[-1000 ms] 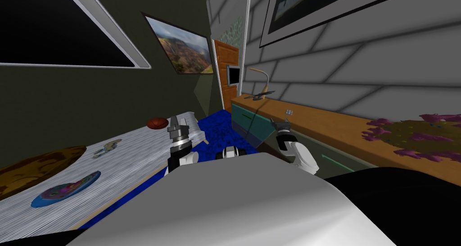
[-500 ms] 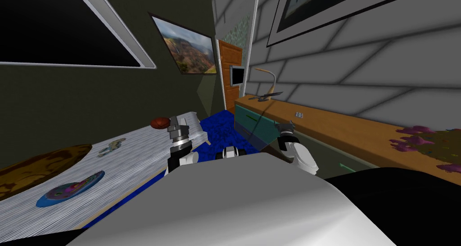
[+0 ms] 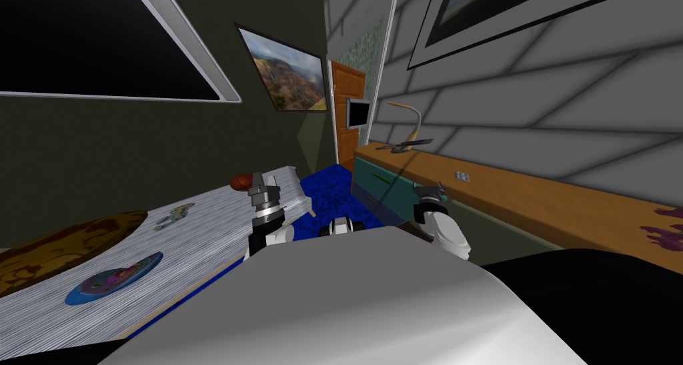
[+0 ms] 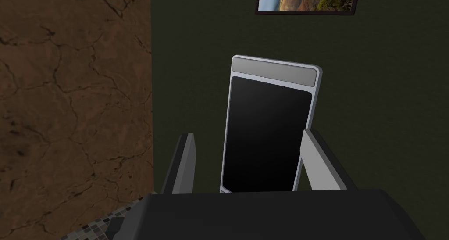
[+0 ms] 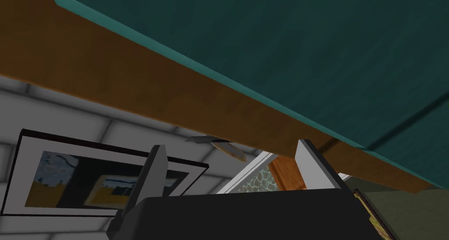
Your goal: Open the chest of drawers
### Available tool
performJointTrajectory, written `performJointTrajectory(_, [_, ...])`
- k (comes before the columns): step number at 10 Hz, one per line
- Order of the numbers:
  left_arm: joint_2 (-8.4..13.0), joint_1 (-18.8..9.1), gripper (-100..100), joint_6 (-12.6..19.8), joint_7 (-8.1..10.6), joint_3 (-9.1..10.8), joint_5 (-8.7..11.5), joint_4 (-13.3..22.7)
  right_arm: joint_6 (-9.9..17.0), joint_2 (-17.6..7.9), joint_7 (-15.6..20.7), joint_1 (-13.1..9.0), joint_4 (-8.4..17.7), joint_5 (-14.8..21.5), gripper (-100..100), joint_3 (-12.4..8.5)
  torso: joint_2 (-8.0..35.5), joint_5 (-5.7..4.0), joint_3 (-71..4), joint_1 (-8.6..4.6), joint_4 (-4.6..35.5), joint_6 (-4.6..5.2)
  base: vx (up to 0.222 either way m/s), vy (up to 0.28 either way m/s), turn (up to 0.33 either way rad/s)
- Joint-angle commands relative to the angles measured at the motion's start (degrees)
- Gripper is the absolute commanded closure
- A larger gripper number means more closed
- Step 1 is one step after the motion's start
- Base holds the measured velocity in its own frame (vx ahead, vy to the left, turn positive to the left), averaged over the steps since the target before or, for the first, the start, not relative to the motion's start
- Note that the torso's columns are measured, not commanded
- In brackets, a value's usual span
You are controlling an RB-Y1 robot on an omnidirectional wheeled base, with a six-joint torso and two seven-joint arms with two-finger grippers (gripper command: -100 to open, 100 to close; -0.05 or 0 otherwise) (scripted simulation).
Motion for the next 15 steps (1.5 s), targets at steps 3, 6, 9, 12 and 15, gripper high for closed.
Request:
performJointTrajectory(3, [0.0, 0.0, 0, 0.0, 0.0, 0.01, 0.0, 0.0, 1.3, 0.9, 0.8, -0.9, 3.3, 5.8, -100, -1.8, 0.1, -0.13, 0.1, -0.19, 0.0, -0.07, 0.037, 0.043, 0.04])
performJointTrajectory(6, [0.0, 0.0, 0, 0.0, 0.0, 0.01, 0.0, 0.0, 2.3, 1.2, 1.2, -1.3, 4.7, 8.0, -100, -2.5, 0.0, -0.06, 0.0, -0.19, 0.0, 0.02, 0.041, 0.045, 0.051])
performJointTrajectory(9, [0.0, 0.0, 0, 0.0, 0.0, 0.0, 0.0, 0.0, 5.1, 2.6, 2.3, -2.5, 8.5, 13.6, -100, -4.3, -0.2, 0.11, -0.1, -0.08, 0.1, -0.06, 0.109, 0.11, 0.133])
performJointTrajectory(12, [0.0, 0.0, 0, 0.0, 0.0, 0.01, 0.0, 0.0, 6.7, 4.1, 2.9, -3.2, 10.6, 16.7, -100, -5.2, 0.7, 0.3, 0.4, 0.05, 0.3, 0.39, 0.086, 0.064, 0.063])
performJointTrajectory(15, [0.0, 0.0, 0, 0.0, 0.0, 0.01, 0.0, 0.0, 7.9, 6.3, 3.3, -3.8, 12.3, 19.1, -100, -5.9, 0.7, 0.27, 0.4, 0.05, 0.3, 0.38, 0.042, 0.027, 0.036])
